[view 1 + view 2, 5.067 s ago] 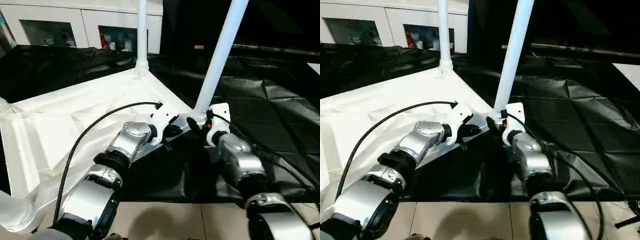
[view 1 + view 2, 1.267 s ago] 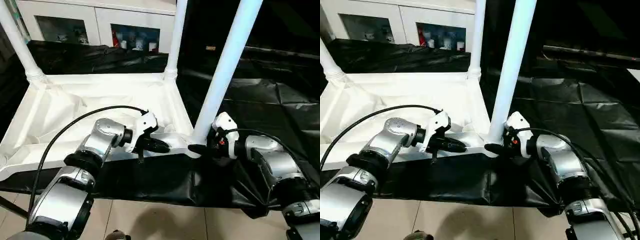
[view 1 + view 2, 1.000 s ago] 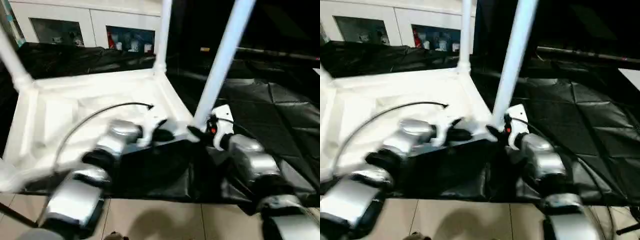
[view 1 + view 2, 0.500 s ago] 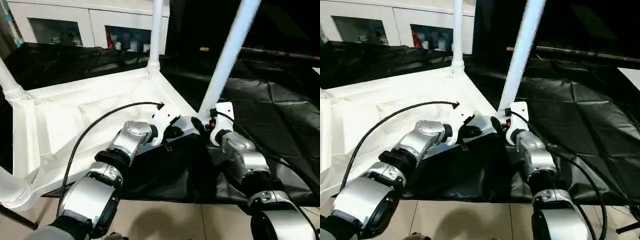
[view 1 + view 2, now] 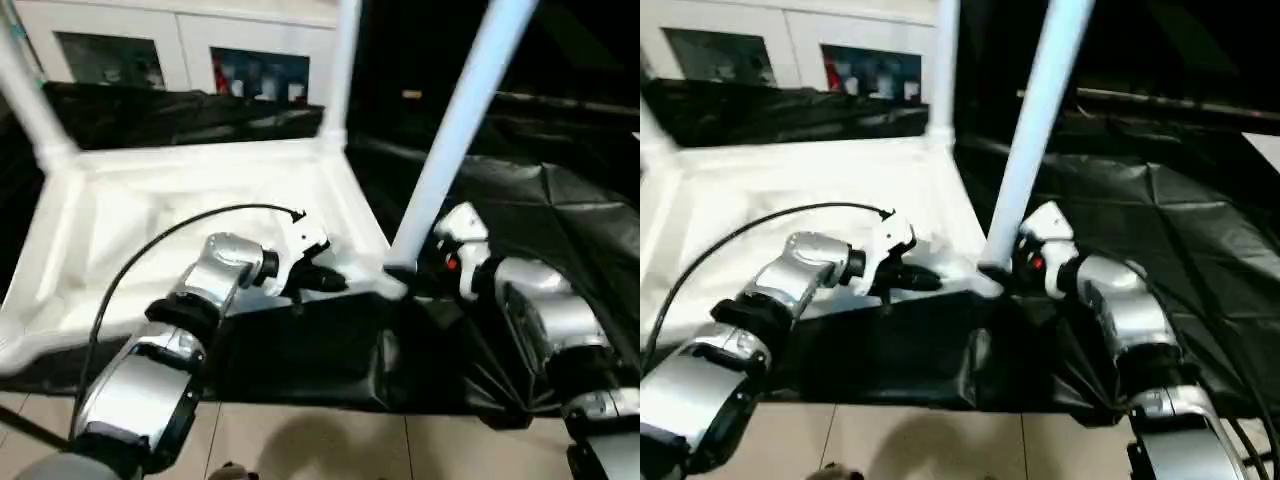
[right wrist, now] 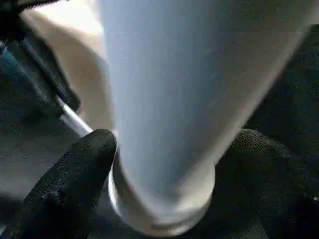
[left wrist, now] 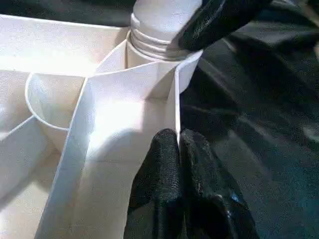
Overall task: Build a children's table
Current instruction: Rotate leg to tighten
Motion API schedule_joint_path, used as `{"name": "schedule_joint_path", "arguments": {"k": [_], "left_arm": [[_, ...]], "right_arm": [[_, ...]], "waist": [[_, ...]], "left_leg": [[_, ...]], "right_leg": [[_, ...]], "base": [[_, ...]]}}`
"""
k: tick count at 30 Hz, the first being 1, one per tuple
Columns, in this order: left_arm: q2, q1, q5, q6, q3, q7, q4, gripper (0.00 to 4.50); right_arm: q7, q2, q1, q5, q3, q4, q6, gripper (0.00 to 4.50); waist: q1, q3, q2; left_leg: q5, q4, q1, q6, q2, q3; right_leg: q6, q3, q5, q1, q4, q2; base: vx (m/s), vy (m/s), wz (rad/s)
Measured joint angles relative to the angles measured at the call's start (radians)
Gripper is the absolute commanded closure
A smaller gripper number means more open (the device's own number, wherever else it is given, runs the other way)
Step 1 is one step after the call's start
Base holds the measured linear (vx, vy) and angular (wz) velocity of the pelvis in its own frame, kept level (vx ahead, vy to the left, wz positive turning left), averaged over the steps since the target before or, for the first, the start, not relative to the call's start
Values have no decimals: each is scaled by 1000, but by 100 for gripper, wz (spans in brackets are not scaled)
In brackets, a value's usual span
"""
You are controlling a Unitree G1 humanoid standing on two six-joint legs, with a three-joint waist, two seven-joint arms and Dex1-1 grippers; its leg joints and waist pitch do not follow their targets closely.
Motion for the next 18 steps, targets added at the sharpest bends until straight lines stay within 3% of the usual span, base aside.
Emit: {"name": "schedule_joint_path", "arguments": {"k": [3,5,9,15,18], "left_arm": [[8,3,11,-21,-11,-1,-9,450],[7,3,12,-18,-15,12,-10,406],[6,0,29,-12,-17,37,-10,373],[7,-2,39,-20,-27,47,-9,373],[6,-2,38,-20,-27,50,-7,406]], "right_arm": [[31,-19,1,-5,16,-15,0,45],[36,-22,1,-5,16,-28,1,39],[49,-22,2,-10,21,-28,0,39],[52,-22,5,-10,28,-30,1,39],[54,-22,10,-10,32,-31,0,39]], "waist": [[1,0,0],[1,0,0],[0,0,0],[0,0,0],[0,0,0]], "left_leg": [[0,0,0,0,0,0],[0,0,1,0,0,0],[0,0,1,0,0,0],[0,0,1,0,0,0],[0,0,1,0,0,0]], "right_leg": [[0,0,0,1,0,0],[0,0,0,1,0,0],[0,0,0,1,1,0],[0,0,0,1,1,0],[-1,0,1,1,1,0]], "base": [[0,0,0],[0,0,0],[0,0,0],[0,0,0],[0,0,0]]}}
